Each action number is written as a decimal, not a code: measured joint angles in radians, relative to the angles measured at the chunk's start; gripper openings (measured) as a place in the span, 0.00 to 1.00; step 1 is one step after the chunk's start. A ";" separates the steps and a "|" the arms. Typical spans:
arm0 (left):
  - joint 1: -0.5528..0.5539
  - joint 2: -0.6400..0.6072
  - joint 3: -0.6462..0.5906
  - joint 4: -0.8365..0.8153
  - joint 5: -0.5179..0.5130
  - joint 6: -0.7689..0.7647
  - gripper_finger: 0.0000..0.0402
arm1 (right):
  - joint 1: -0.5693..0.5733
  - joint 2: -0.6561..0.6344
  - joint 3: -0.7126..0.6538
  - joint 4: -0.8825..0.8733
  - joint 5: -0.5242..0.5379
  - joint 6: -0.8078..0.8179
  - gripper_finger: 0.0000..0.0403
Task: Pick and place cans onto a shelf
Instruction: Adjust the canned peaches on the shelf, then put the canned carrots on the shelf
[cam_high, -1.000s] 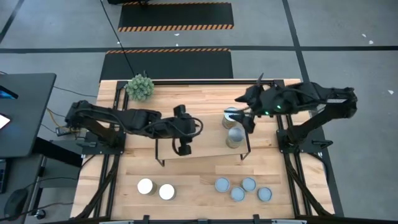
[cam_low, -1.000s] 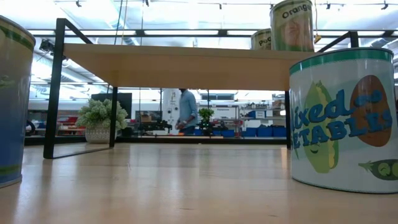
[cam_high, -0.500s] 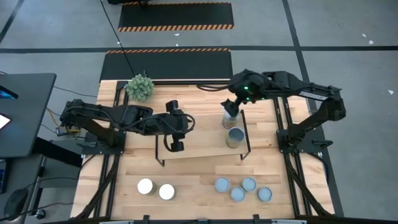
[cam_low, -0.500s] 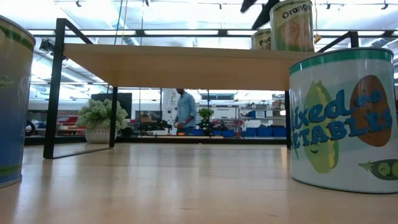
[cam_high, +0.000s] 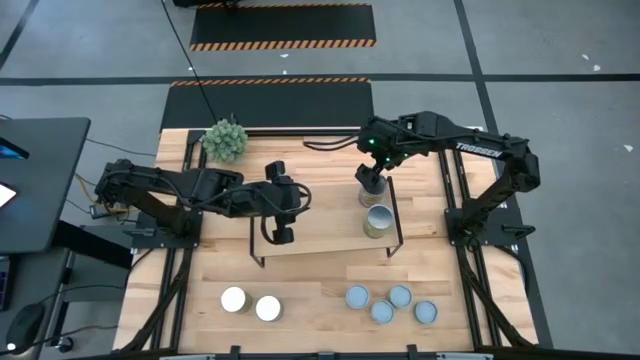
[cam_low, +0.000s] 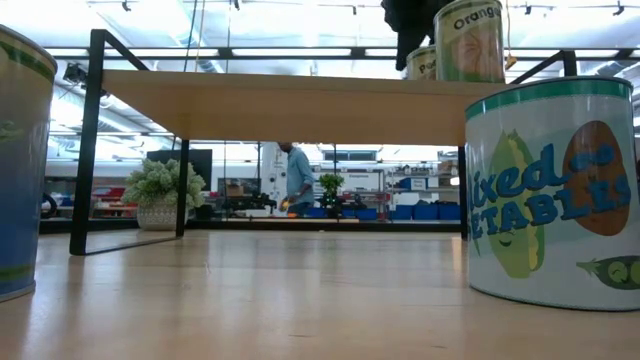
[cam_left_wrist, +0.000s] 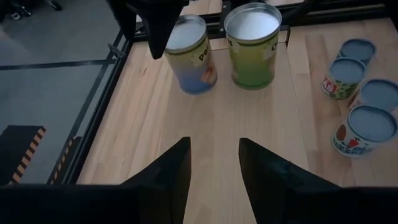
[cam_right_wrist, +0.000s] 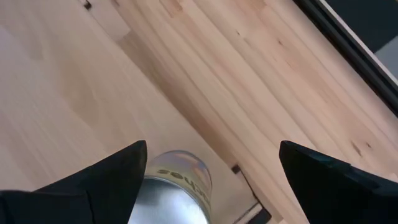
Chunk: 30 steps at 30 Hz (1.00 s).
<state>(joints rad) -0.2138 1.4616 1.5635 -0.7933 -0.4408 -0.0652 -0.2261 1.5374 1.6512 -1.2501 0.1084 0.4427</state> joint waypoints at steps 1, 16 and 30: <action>0.000 0.000 0.000 -0.003 0.000 0.001 0.35 | 0.001 -0.002 0.000 -0.003 0.000 0.003 0.93; -0.004 -0.012 0.000 -0.022 0.004 -0.007 0.35 | 0.044 -0.034 0.000 -0.059 -0.001 0.045 0.93; -0.033 -0.095 0.000 -0.032 0.087 -0.003 0.31 | 0.174 -0.054 0.180 0.050 0.129 -0.027 0.93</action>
<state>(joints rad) -0.2473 1.3668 1.5635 -0.8249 -0.3538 -0.0679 -0.0517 1.4837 1.8311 -1.2002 0.2377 0.4158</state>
